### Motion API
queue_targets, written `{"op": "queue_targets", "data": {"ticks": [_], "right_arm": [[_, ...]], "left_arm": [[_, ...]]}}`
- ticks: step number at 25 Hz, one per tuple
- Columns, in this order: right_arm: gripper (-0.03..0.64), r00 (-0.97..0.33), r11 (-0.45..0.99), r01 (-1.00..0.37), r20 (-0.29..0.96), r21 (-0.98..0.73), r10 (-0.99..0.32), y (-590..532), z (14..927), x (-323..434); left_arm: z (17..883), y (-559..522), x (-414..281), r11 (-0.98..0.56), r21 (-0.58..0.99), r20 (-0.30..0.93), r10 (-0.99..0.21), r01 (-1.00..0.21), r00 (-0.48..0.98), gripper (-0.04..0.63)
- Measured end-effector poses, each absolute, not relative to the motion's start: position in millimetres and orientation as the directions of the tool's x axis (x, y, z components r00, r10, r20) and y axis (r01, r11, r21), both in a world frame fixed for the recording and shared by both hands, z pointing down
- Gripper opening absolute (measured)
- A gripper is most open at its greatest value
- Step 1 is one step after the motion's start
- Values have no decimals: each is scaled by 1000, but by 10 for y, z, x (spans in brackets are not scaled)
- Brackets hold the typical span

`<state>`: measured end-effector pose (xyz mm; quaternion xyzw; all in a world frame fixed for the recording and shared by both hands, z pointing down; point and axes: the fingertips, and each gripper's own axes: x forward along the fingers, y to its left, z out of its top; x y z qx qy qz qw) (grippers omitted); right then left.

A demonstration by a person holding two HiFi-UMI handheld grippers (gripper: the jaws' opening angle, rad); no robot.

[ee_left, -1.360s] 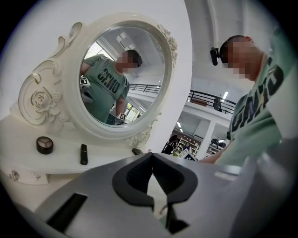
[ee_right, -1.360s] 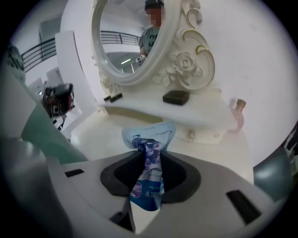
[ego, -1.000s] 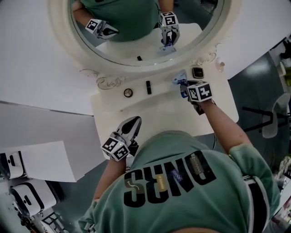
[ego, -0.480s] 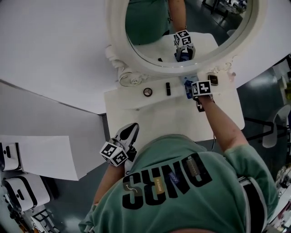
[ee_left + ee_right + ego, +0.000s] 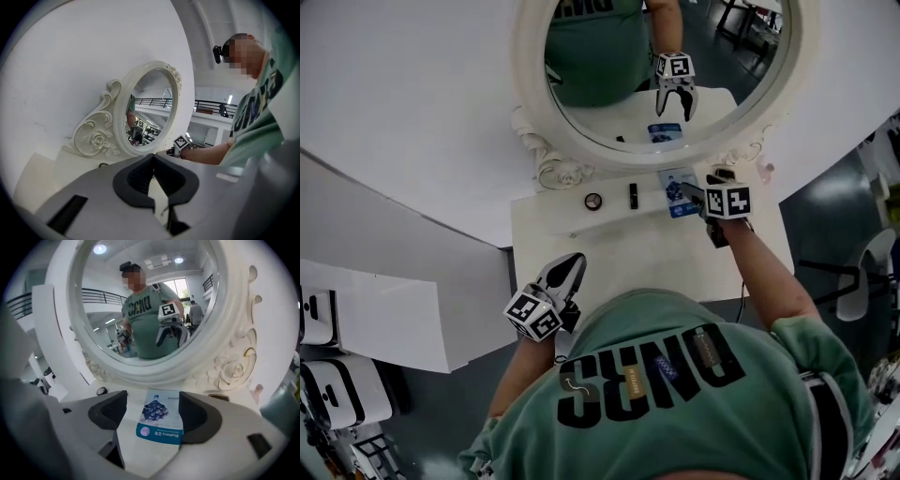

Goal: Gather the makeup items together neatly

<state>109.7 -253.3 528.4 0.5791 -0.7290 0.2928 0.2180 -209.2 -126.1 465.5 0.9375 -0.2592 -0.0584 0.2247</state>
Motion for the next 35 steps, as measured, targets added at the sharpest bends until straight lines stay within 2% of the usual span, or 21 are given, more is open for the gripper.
{"op": "queue_targets", "data": {"ticks": [5, 9, 14, 18, 23, 35], "right_arm": [[331, -444, 394, -895, 485, -208, -753, -2064, 4508, 1219], [248, -603, 566, -796, 360, -213, -712, -1649, 4108, 1393], [153, -713, 684, -699, 286, -210, -640, -1185, 3940, 1674], [79, -733, 704, -678, 263, -212, -627, -1044, 3906, 1742], [0, -686, 658, -728, 215, -195, -695, -1041, 3768, 1657], [-6, -680, 660, -732, 230, -170, -696, -1160, 3603, 1039]], "left_arm": [[4269, -1208, -1542, -771, 394, -27, -554, -500, 832, 9], [4004, -1150, -1074, -743, 374, -49, -613, -555, 788, 9], [3883, -1039, -545, -709, 410, -52, -646, -574, 761, 9], [3739, -945, -428, -734, 381, -62, -627, -562, 777, 9], [3674, -897, -758, -761, 330, -53, -605, -558, 794, 9], [3661, -1005, -1337, -778, 334, -55, -579, -531, 813, 9]]}}
